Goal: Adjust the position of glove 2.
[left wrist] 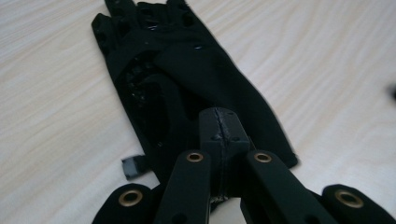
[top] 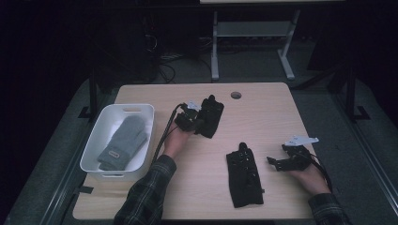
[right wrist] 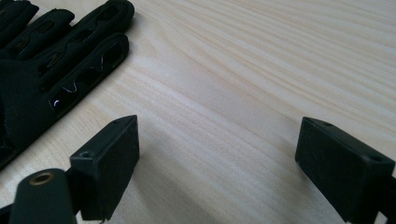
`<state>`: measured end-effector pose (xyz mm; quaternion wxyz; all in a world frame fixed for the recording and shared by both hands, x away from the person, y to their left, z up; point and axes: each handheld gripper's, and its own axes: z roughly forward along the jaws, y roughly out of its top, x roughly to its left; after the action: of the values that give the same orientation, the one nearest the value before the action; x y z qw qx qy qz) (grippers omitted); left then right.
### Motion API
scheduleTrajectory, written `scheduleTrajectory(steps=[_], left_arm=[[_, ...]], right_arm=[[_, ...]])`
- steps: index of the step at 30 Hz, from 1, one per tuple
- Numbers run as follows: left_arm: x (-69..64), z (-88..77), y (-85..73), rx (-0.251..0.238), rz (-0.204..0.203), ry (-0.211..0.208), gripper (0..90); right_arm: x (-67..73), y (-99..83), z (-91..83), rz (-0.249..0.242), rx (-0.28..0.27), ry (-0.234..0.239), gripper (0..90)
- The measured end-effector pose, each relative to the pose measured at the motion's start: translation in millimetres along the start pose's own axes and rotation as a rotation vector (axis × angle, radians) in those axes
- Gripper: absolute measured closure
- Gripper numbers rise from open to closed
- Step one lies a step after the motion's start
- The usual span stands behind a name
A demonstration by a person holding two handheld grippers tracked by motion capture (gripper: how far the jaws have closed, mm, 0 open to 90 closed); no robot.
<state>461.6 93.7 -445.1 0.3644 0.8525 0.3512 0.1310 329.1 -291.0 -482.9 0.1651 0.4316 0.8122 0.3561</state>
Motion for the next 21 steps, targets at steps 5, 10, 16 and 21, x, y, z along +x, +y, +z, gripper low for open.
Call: scheduleTrajectory(steps=[5,10,16,21], left_arm=[[4.2,12.3,-3.7,0.043,-0.005,-0.003,89.3],[5.4,15.3,-6.5,0.050,-0.015,-0.006,89.4],[-1.3,12.2,-11.1,0.049,-0.012,-0.035,89.5],[-7.4,6.0,-18.4,0.049,-0.002,-0.056,89.4]], right_arm=[[-0.1,0.0,0.0,0.001,0.000,-0.001,13.5],[-0.3,0.0,0.1,0.001,-0.001,-0.002,13.5],[-0.3,0.0,0.1,0.002,-0.001,-0.002,13.5],[-0.4,0.1,0.2,0.002,0.000,-0.004,13.5]])
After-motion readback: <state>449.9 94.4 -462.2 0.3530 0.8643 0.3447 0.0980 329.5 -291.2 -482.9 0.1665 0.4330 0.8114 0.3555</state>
